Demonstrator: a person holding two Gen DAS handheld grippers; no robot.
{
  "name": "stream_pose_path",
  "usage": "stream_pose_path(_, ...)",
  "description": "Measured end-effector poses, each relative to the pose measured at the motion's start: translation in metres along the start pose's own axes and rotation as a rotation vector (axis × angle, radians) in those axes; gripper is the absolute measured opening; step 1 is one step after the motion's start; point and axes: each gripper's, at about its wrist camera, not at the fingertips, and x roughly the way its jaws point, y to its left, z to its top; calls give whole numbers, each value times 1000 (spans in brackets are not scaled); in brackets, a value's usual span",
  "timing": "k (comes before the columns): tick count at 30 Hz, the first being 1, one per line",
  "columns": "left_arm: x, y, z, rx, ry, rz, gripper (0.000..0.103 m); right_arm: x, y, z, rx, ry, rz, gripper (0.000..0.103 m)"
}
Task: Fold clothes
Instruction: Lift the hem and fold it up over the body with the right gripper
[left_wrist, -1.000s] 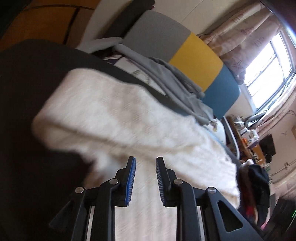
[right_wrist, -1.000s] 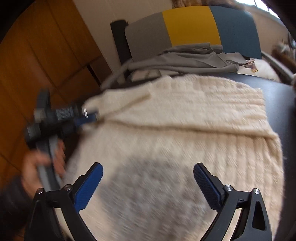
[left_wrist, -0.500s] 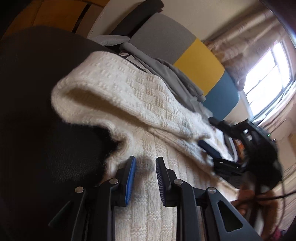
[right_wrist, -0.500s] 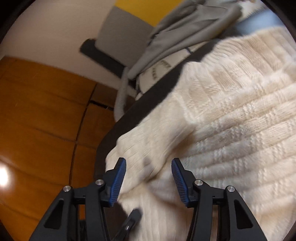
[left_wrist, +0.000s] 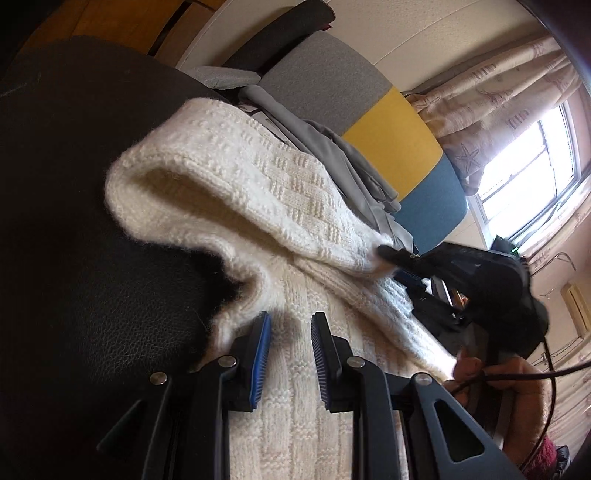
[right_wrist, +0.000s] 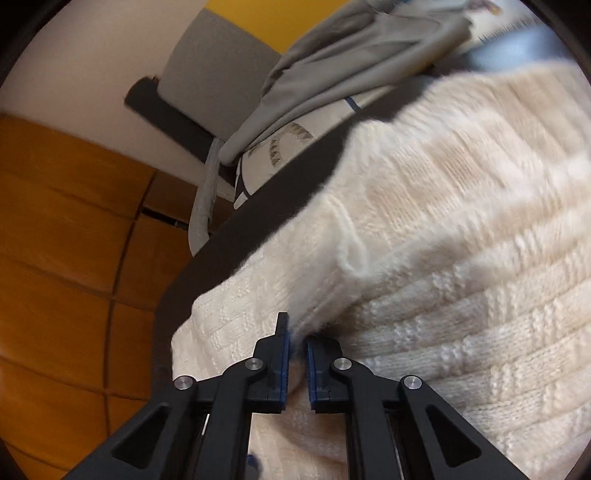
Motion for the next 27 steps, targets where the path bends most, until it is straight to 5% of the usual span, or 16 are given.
stream_pose_path(4,-1,-4,20,-20,-28,-10,24,-18,41,6,-179,-14,-9,8)
stream_pose_path(13,15,-5,29,85,11,130,24,-79,94,33,-402,-125,-30,8)
stream_pose_path(21,7,-16,19,172,15,212,24,-128,23,51,-267,-191,-104,8)
stream_pose_path(27,10,-24,17,185,21,206,24,-154,-62,39,-107,-194,-146,8)
